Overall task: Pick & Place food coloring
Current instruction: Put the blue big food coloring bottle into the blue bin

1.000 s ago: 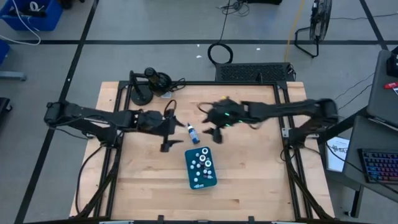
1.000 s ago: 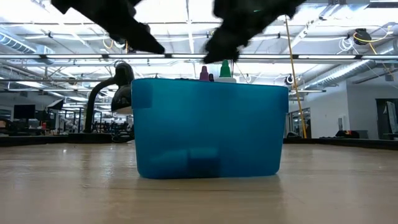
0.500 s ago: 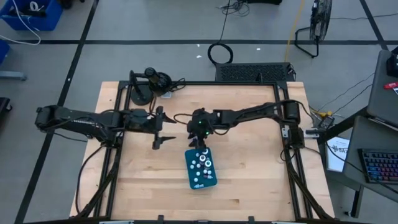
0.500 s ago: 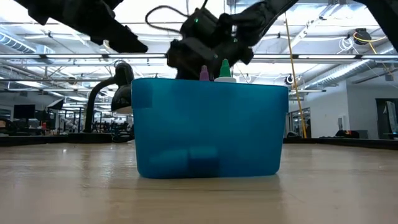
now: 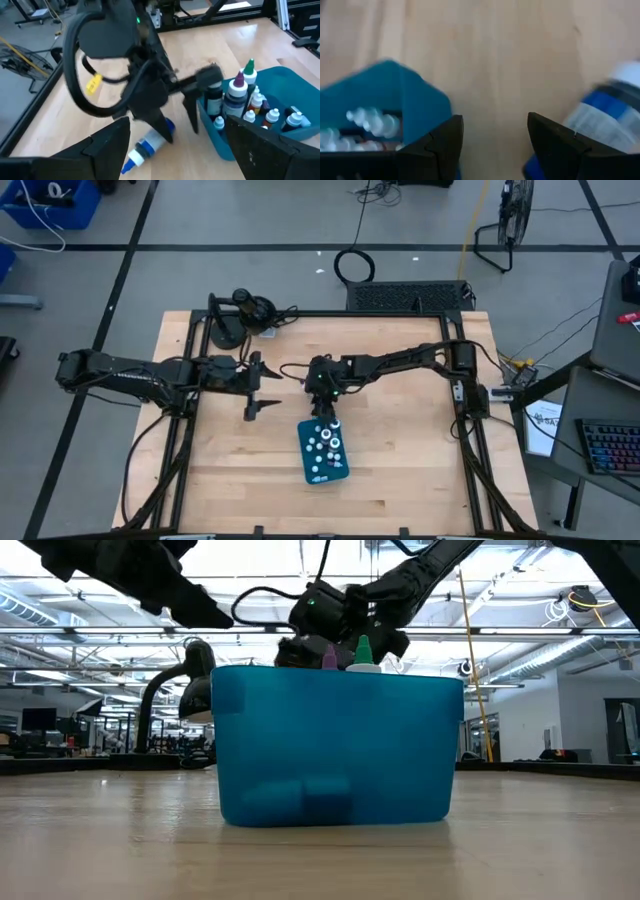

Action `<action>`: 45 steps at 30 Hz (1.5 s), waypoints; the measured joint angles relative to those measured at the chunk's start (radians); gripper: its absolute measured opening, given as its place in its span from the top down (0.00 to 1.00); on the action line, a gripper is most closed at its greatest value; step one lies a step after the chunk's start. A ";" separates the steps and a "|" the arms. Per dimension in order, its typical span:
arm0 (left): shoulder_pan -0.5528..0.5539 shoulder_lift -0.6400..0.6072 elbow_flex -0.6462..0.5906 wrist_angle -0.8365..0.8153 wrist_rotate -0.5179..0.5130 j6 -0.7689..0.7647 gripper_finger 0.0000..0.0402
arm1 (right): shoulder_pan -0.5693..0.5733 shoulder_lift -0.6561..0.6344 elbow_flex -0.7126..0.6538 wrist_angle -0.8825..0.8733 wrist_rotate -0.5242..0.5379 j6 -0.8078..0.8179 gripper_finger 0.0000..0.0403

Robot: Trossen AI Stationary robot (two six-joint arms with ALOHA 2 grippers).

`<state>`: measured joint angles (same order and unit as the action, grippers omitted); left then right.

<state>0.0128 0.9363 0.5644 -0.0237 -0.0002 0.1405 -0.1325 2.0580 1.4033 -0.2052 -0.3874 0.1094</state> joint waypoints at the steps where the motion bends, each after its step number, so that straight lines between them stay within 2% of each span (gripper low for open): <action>1: 0.000 0.000 0.000 -0.002 0.000 0.000 0.21 | -0.003 -0.007 0.000 -0.015 0.010 -0.001 0.47; 7: 0.000 0.000 0.000 -0.002 0.000 0.000 0.23 | -0.005 -0.065 -0.002 -0.071 0.188 -0.079 0.47; 12: 0.000 0.000 0.000 -0.004 0.000 0.000 0.21 | -0.003 -0.090 -0.003 -0.094 0.212 -0.130 0.47; 17: 0.000 0.000 0.000 -0.003 0.000 0.000 0.19 | -0.002 -0.099 -0.002 -0.166 0.363 -0.142 0.47; 19: 0.000 0.000 0.000 -0.003 0.000 -0.003 0.19 | -0.010 -0.093 -0.004 -0.204 0.393 -0.124 0.47; 33: 0.000 0.000 0.000 -0.003 -0.001 -0.005 0.23 | 0.010 -0.076 -0.007 -0.257 0.384 -0.123 0.47; 45: 0.000 0.000 0.000 -0.001 -0.001 -0.031 0.20 | -0.007 -0.075 -0.116 -0.114 0.359 -0.133 0.53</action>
<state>0.0128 0.9367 0.5648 -0.0250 -0.0017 0.1094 -0.1390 1.9827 1.2871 -0.3191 -0.0283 -0.0237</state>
